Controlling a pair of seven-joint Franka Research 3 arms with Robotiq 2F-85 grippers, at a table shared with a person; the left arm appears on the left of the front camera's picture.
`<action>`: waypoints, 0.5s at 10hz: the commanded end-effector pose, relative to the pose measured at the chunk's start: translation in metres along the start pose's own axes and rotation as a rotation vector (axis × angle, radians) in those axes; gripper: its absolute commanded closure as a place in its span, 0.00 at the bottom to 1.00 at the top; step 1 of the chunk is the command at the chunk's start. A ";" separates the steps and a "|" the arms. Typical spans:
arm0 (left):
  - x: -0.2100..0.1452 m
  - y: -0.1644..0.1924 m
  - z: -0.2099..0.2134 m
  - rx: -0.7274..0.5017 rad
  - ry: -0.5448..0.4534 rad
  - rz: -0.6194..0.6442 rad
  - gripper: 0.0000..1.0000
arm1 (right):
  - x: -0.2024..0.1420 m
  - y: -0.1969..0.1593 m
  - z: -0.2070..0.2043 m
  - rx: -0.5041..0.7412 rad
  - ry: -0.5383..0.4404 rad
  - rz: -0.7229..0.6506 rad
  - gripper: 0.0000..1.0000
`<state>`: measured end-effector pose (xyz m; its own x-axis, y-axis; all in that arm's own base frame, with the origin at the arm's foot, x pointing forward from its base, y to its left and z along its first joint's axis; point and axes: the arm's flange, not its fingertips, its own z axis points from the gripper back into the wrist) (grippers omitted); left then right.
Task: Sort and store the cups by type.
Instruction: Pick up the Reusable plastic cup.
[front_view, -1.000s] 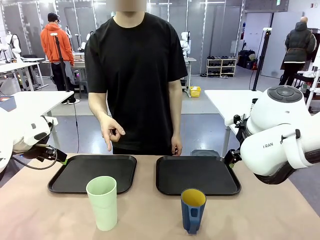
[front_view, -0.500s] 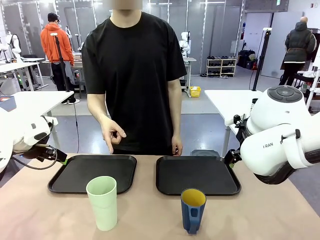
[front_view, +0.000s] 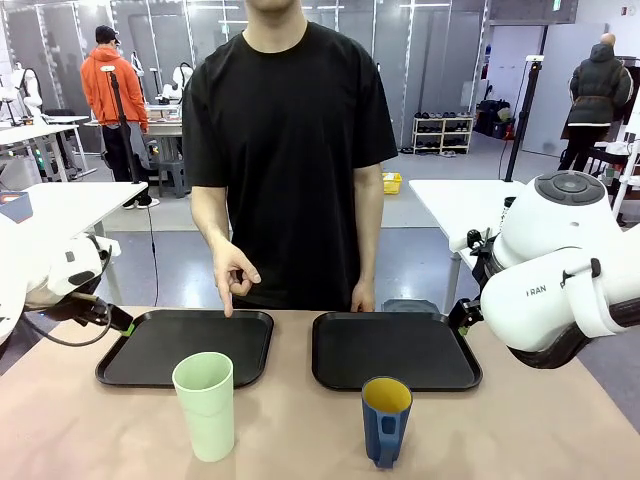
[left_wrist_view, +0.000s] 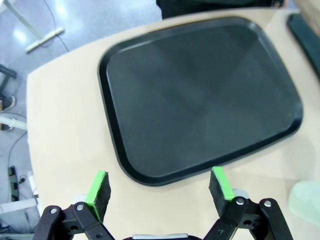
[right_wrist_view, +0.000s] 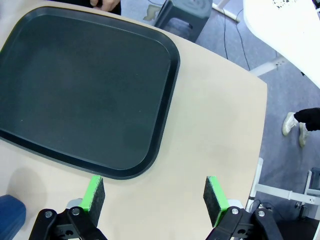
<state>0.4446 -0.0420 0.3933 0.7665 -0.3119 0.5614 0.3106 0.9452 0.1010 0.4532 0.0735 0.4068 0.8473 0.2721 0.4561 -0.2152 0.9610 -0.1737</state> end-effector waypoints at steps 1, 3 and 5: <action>0.000 0.009 0.007 0.008 0.064 -0.195 0.00 | 0.000 0.000 -0.001 0.001 0.000 0.000 0.00; 0.000 0.013 0.014 0.012 0.072 -0.477 0.00 | 0.000 0.000 -0.001 0.001 0.000 0.000 0.00; -0.005 0.010 0.022 -0.024 0.127 -0.823 0.00 | 0.000 0.000 -0.001 0.001 0.000 0.000 0.00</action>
<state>0.4349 -0.0393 0.3976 0.4919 -0.8211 0.2895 0.7332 0.5700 0.3709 0.4532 0.0735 0.4067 0.8474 0.2721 0.4559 -0.2151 0.9610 -0.1736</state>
